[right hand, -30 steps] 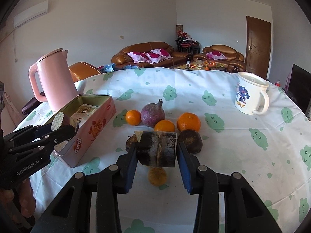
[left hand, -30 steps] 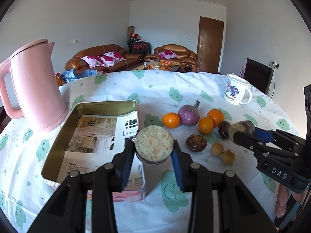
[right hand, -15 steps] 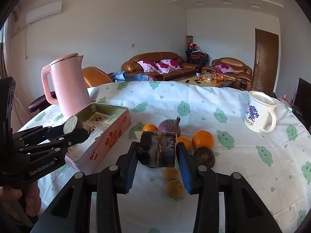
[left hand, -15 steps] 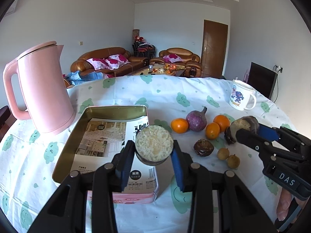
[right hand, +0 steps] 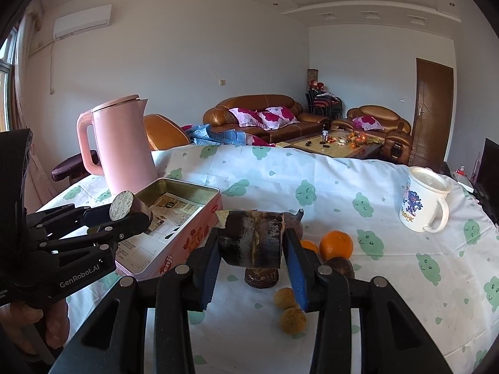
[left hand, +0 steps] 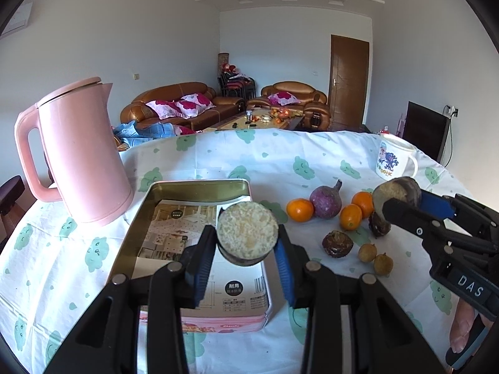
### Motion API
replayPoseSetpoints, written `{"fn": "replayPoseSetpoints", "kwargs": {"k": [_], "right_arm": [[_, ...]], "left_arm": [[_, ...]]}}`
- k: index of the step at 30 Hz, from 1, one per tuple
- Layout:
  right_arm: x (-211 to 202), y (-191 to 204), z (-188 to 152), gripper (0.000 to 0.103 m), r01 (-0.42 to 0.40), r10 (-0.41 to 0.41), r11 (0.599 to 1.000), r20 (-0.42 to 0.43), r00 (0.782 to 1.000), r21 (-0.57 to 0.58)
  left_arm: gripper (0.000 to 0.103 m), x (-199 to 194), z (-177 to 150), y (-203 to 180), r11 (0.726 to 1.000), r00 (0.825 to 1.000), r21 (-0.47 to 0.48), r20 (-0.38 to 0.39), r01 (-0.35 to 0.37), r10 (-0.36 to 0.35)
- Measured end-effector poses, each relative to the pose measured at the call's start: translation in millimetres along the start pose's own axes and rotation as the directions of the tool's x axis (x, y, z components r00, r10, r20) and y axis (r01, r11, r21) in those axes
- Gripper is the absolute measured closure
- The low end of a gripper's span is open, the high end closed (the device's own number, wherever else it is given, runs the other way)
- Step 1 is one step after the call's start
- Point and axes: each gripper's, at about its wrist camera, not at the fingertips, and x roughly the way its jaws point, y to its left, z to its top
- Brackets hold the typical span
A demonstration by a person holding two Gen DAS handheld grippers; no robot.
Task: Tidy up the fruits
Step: 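Carry the biscuit with the left tool while the right tool carries the cake toward the tin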
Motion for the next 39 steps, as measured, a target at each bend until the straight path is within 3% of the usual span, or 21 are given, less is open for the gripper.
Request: {"fn": "replayPoseSetpoints", "kwargs": {"k": [20,39], "right_arm": [[16,33,28,0.061,-0.04,0.042,0.996,0.019,0.999,-0.079],[53,61,43,0.061,-0.087,0.085,0.989,-0.018,0.996,-0.119]], "left_arm": [[0.064,6,8,27,0.999,0.999,-0.006,0.004,-0.05,0.05],[0.064,28,12,60,0.996,0.996,-0.021,-0.017,-0.084,0.083]]}}
